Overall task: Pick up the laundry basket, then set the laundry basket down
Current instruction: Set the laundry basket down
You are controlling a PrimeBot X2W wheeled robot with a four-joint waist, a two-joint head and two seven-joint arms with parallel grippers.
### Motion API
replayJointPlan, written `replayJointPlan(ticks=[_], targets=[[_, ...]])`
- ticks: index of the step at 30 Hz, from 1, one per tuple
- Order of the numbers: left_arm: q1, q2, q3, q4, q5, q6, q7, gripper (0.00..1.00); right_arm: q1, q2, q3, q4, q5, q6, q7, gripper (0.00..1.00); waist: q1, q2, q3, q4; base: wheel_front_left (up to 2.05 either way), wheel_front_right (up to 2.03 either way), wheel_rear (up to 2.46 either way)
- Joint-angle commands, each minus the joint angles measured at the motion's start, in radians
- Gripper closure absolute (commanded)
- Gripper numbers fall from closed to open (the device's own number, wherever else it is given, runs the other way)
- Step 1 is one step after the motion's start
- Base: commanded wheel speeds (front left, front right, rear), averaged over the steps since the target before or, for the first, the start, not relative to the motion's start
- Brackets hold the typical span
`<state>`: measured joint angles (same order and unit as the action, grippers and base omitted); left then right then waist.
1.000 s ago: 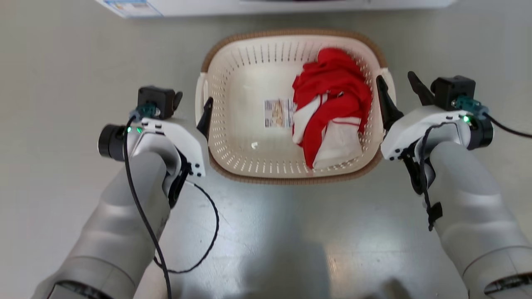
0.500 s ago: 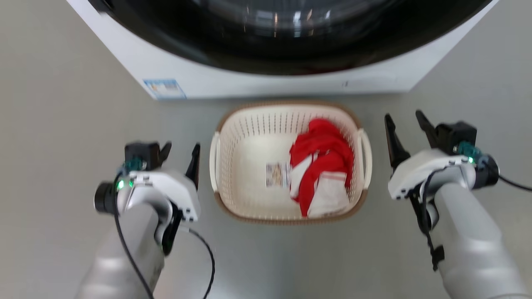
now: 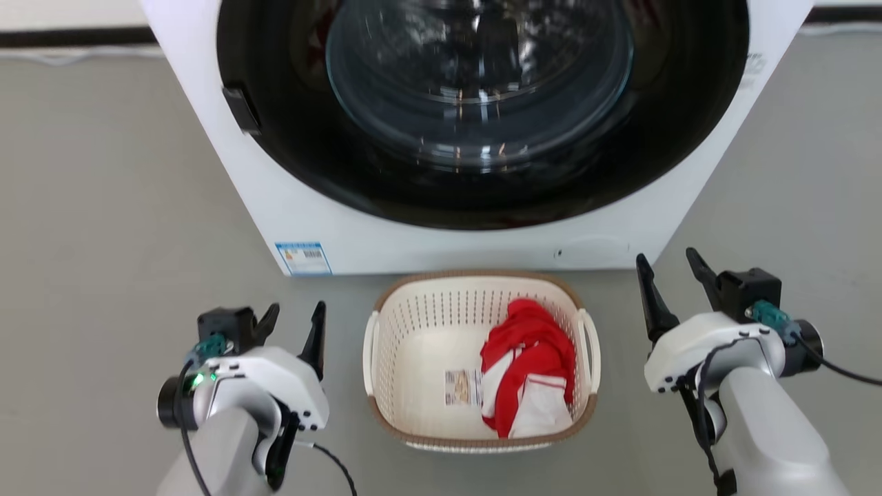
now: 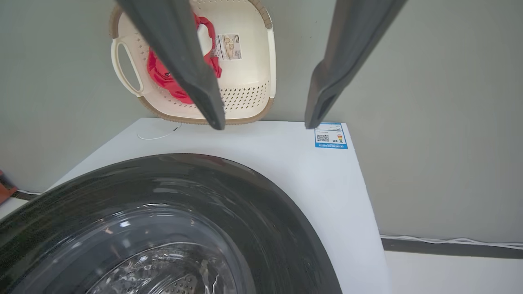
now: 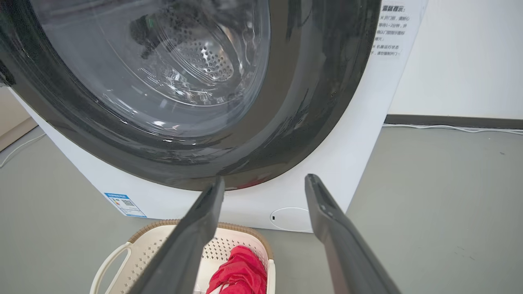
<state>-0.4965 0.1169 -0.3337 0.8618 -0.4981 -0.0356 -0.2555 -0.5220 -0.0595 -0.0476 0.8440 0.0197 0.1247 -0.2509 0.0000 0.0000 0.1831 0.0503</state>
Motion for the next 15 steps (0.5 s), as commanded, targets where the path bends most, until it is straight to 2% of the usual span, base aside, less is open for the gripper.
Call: replayJointPlan(ticks=[1,15], targets=[[0.012,0.022,0.041,-0.027,0.007,-0.004,-0.006,0.00,0.015,0.009,0.023,-0.035,0.006,0.006,-0.011,0.00,0.0000,0.0000,-0.033,0.002,0.00,0.00,0.00],[0.195,0.023,0.187,-0.212,0.058,-0.003,-0.006,0.00,0.162,-0.024,0.034,-0.167,0.033,0.006,-0.011,0.00,0.0000,0.0000,-0.149,0.000,0.00,0.00,0.00]])
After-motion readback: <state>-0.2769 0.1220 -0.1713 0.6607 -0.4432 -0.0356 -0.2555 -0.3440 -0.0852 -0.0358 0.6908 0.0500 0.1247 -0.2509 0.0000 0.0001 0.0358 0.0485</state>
